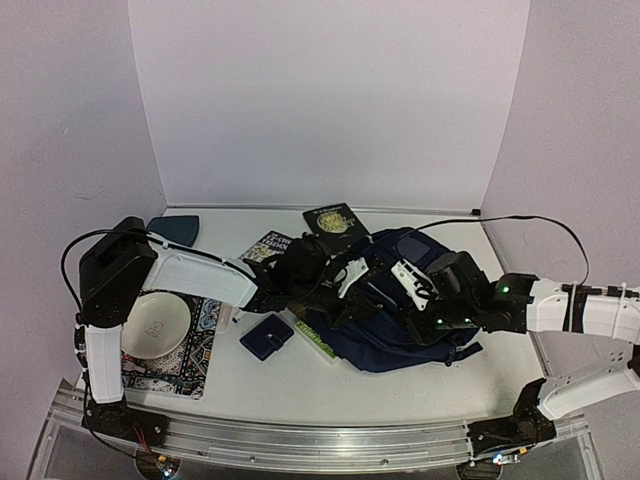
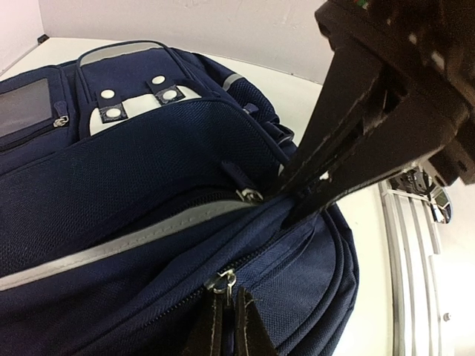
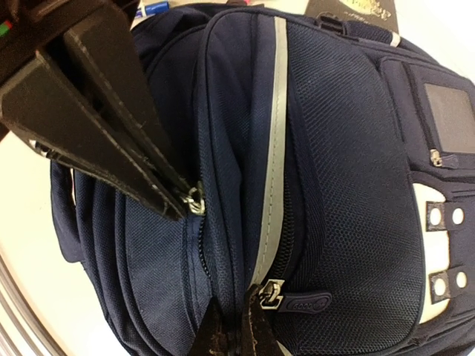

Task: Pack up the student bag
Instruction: Unzip the upper front pocket of the student bag.

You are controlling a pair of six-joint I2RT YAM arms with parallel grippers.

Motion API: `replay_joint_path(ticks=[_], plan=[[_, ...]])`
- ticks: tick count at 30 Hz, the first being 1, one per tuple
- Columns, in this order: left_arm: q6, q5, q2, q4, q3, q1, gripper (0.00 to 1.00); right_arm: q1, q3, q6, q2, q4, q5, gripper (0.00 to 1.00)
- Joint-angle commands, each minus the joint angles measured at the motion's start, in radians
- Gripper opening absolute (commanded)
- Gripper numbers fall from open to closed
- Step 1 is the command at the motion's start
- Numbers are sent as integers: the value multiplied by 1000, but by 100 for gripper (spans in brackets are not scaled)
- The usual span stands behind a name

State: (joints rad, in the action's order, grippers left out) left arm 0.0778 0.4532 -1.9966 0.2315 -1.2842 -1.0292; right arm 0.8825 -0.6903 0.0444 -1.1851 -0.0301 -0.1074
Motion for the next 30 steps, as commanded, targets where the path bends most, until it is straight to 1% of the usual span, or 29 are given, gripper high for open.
replay_joint_path(ticks=[1,4,9,12,15,16,18,21,24,25,27,30], plan=[[12,-107,91,34,70,-4,0,12,-6,-35,94,-75,-80,0],[7,-149,131,32,117,32,0,0,20,-61,155,-32,-136,0],[-18,-162,181,11,171,132,0,-23,52,-75,255,29,-188,0],[-12,-179,173,-44,146,175,0,-28,62,-71,289,75,-203,0],[14,-209,131,-127,76,189,0,-31,60,-62,297,96,-198,0],[21,-201,121,-149,54,189,0,-31,57,-58,294,99,-189,0],[16,-133,110,-159,25,187,0,-31,41,-53,278,99,-154,1],[-5,-67,105,-159,0,173,0,-31,5,-39,229,85,-97,10],[-12,-42,100,-157,-22,143,0,-31,-26,-9,167,50,-56,28],[-13,-37,98,-157,-30,130,0,-31,-34,-6,147,41,-44,36],[-14,-25,93,-157,-42,109,0,-31,-57,-5,105,1,-34,44],[-27,-1,93,-153,-57,91,0,-30,-99,-14,46,-21,-10,48]])
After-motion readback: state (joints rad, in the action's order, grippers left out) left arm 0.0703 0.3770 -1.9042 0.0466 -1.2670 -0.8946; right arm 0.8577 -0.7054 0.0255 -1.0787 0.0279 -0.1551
